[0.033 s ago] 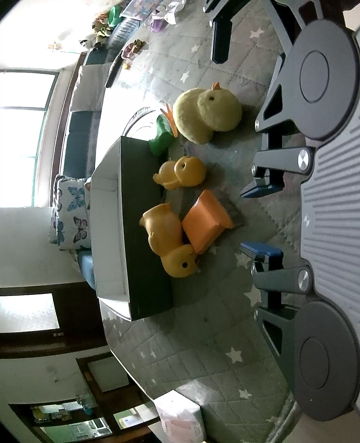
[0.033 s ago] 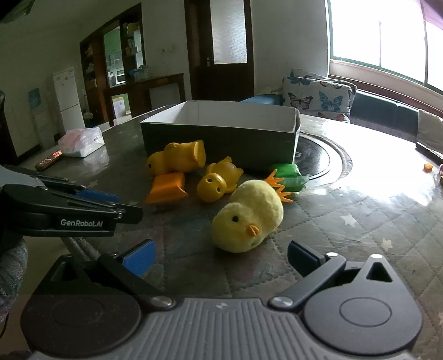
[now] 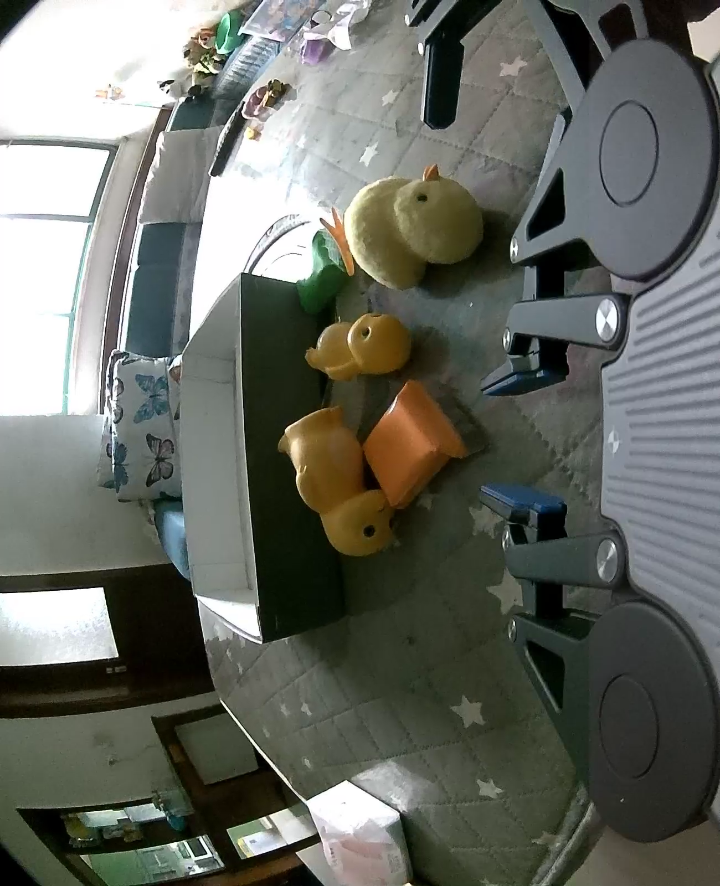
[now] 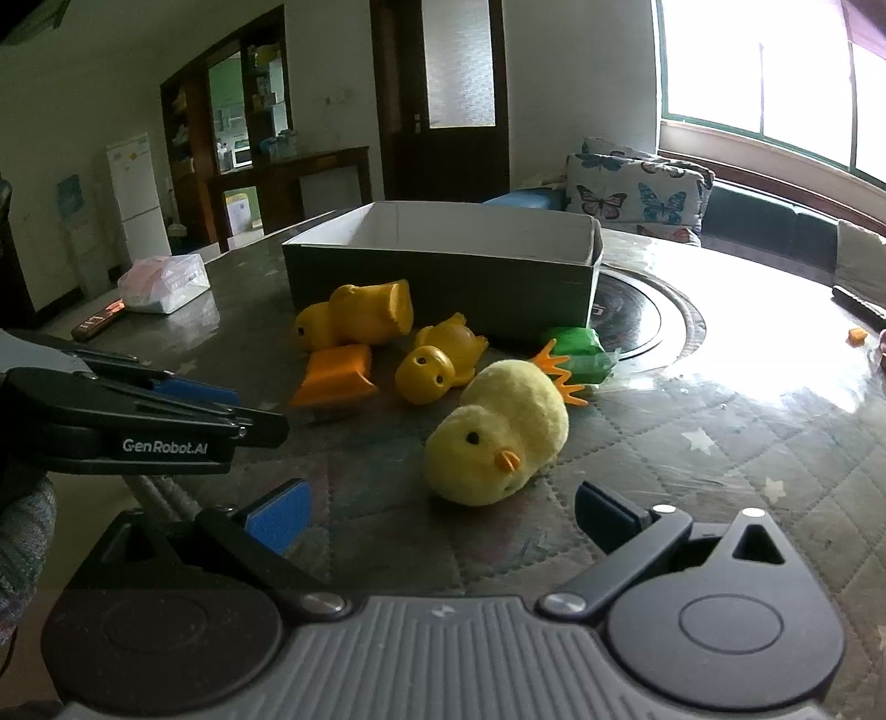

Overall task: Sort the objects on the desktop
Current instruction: 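Move the left gripper toward the large fuzzy yellow plush chick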

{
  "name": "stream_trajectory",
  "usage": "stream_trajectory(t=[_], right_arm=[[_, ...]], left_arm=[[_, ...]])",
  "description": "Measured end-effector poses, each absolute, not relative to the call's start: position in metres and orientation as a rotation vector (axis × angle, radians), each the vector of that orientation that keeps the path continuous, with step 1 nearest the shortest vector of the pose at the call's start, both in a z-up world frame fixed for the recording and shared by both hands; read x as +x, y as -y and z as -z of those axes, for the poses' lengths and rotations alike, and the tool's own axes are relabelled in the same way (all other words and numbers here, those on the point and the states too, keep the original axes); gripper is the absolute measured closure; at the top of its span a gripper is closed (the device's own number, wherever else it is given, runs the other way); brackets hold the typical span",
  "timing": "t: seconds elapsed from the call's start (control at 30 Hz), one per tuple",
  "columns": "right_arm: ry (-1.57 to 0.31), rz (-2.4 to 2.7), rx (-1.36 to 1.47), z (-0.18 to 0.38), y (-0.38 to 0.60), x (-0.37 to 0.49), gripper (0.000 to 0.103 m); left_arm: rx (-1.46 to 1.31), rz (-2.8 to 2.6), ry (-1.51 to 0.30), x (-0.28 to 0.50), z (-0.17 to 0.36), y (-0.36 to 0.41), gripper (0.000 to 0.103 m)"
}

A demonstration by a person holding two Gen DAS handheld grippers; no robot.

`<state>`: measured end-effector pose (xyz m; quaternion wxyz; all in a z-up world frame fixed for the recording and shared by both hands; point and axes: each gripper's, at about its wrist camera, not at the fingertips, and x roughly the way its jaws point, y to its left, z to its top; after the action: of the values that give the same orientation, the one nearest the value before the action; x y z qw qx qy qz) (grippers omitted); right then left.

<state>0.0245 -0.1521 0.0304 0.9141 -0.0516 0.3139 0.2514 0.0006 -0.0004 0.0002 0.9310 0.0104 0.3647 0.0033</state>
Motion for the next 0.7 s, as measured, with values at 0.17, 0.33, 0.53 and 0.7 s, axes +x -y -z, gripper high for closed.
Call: stream_trajectory(t=[0.17,0.33,0.53,0.7], right_arm=[[-0.635,-0.510,-0.119,-0.032,0.149,0.024,0.001],[-0.644,-0.518,-0.120,-0.030,0.147,0.022,0.001],[-0.667,-0.532,-0.139,-0.028,0.144,0.025,0.000],[-0.675,-0.539,-0.141,-0.028,0.143,0.024,0.000]], left_arm=[[0.020,-0.004,-0.746,0.003,-0.001,0.002,0.064],[0.025,0.000,-0.745,0.000,0.004,0.004,0.064],[0.037,0.002,-0.748,0.001,0.008,0.011,0.064],[0.047,0.003,-0.751,-0.002,0.009,0.015,0.064]])
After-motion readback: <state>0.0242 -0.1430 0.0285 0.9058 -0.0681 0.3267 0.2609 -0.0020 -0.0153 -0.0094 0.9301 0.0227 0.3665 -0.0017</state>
